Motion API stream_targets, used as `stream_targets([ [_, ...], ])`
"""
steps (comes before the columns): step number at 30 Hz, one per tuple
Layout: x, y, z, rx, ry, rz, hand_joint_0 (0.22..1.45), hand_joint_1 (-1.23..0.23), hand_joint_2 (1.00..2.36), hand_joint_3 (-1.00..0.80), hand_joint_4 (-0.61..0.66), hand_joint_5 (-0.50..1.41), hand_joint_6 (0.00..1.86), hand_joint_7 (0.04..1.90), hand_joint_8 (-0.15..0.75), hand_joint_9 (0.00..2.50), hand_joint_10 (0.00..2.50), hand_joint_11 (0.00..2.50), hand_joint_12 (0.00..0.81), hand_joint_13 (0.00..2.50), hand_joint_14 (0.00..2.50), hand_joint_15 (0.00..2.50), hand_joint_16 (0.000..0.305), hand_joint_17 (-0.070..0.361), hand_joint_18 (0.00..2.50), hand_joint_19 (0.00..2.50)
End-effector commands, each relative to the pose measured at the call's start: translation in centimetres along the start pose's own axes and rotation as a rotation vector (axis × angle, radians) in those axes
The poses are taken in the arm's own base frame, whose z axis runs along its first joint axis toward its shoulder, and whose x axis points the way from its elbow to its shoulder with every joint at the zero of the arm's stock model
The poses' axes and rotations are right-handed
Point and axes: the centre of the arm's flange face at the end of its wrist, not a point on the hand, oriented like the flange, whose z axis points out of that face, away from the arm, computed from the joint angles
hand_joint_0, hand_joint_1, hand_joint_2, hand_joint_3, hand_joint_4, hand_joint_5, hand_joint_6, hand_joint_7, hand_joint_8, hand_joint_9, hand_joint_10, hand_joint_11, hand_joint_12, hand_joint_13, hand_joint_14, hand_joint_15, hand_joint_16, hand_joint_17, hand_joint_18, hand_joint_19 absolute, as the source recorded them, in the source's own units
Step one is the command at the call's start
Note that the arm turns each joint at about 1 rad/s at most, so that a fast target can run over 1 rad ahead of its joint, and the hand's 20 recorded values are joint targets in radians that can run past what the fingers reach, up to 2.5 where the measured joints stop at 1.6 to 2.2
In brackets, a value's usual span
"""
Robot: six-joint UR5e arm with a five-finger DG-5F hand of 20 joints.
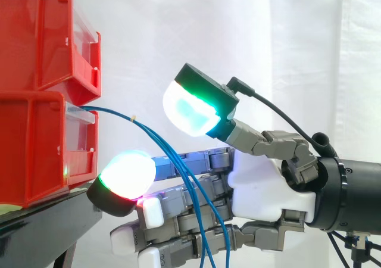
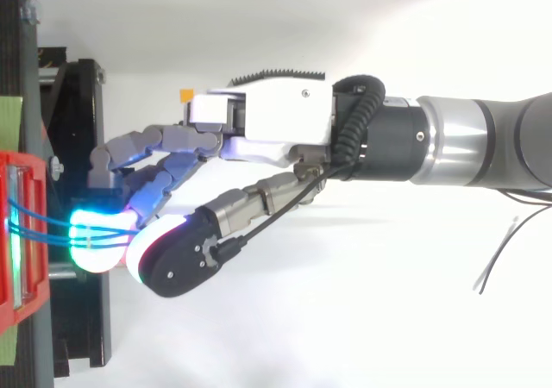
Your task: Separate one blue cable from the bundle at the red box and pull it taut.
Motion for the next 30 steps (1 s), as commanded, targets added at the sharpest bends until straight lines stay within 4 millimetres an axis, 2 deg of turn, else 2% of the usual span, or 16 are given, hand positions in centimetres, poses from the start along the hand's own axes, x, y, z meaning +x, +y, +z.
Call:
stream_targets([
  [1, -0.57, 0.05, -0.02, -0.004, 0.004, -0.002, 0.55, -0.56, 1.01, -0.42, 0.22, -0.18, 0.5, 1.11, 0.312, 0.72, 0.02, 0.78, 0.335, 0.79, 0.02, 0.62, 0.039, 0.088, 0.61, 0.41],
  [30, -0.68, 0.37, 0.19, -0.037, 0.054, 0.0, 0.57, -0.55, 1.01, -0.38, 0.22, -0.18, 0.5, 1.1, 0.311, 0.74, 0.02, 0.81, 0.334, 0.81, 0.02, 0.61, 0.039, 0.088, 0.62, 0.41],
])
